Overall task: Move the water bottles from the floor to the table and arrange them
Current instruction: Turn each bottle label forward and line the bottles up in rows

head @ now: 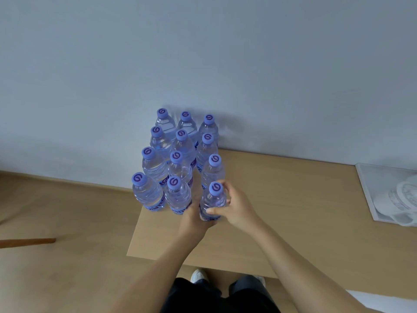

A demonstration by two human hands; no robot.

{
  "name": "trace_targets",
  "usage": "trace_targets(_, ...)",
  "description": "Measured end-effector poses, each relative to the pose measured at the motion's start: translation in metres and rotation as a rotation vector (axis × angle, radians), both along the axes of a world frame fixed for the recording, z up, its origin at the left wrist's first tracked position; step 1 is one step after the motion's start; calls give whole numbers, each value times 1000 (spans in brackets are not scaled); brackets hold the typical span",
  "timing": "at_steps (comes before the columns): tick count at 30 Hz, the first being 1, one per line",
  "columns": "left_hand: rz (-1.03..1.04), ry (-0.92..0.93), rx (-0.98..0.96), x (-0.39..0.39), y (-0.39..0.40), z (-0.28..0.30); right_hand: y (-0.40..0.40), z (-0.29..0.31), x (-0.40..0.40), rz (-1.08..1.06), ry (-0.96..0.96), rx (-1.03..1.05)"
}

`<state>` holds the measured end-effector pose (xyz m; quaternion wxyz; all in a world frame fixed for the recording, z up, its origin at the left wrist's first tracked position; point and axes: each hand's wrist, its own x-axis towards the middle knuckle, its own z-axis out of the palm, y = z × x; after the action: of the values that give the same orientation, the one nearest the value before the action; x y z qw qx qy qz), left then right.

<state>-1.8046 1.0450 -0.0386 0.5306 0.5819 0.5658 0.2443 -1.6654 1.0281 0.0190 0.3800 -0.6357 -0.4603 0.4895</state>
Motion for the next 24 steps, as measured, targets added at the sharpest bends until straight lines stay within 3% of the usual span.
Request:
trace_targets(14, 23, 11, -4, 6, 3, -8, 2, -9, -4, -19, -219, 146)
trace_targets(20, -77, 205, -62, -13, -7, -16, 0, -22, -3, -58, -208, 118)
trace_targets(24, -10, 294, -219, -42, -6, -17, -7, -40, -7, -135, -156, 50)
